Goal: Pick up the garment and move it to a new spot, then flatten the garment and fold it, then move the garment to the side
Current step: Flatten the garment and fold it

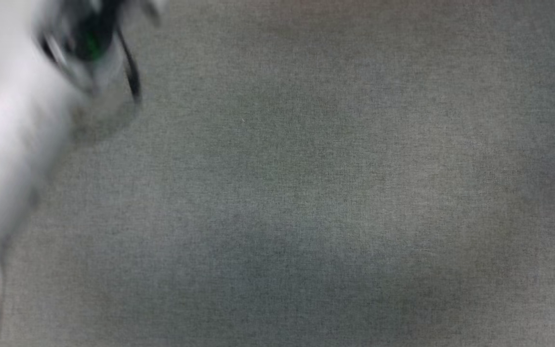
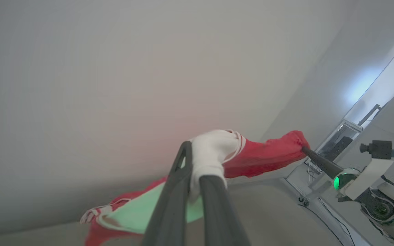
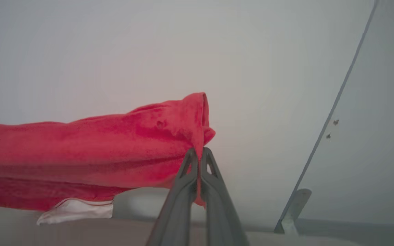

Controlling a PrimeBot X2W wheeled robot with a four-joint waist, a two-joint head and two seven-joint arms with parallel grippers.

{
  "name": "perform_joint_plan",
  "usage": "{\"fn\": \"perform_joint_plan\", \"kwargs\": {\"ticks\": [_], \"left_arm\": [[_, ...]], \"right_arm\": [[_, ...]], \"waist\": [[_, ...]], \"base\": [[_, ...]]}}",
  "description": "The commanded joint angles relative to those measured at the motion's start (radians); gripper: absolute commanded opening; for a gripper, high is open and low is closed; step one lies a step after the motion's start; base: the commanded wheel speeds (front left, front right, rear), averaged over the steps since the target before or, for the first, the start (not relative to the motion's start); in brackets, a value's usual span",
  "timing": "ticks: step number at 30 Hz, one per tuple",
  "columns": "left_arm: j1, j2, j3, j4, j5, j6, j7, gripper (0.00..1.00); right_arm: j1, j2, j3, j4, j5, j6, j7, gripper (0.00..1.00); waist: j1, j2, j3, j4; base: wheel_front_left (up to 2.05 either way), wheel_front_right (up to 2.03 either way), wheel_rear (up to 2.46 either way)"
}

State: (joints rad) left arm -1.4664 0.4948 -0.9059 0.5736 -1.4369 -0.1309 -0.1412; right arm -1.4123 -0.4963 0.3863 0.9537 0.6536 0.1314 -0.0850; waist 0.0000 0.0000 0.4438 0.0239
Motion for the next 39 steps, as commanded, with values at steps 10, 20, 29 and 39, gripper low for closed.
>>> {"fn": "perform_joint_plan", "kwargs": {"ticks": [10, 20, 29, 39], "left_arm": [[0.557, 0.097, -0.081, -0.292, -0.097, 0.001, -0.109, 0.00], [0.858, 0.230, -0.092, -0.526, -0.036, 0.001, -0.124, 0.00], [1.094, 0.337, -0.024, -0.740, 0.022, 0.003, -0.124, 0.00], [1.094, 0.369, 0.001, -0.827, 0.075, 0.028, -0.077, 0.00]], "right_arm": [[0.513, -0.136, 0.098, -0.209, 0.240, -0.002, 0.025, 0.00], [0.901, -0.283, 0.035, -0.498, 0.396, -0.002, 0.042, 0.00], [1.257, -0.373, -0.117, -0.746, 0.406, -0.002, 0.065, 0.00], [1.432, -0.287, -0.317, -0.939, 0.322, -0.002, 0.152, 0.00]], "waist": [[0.0000, 0.0000, -0.043, 0.024], [0.0000, 0.0000, -0.119, 0.033], [0.0000, 0.0000, -0.154, 0.034], [0.0000, 0.0000, -0.145, 0.014]], "base": [[0.00, 0.00, 0.00], [0.00, 0.00, 0.00], [0.00, 0.00, 0.00], [0.00, 0.00, 0.00]]}}
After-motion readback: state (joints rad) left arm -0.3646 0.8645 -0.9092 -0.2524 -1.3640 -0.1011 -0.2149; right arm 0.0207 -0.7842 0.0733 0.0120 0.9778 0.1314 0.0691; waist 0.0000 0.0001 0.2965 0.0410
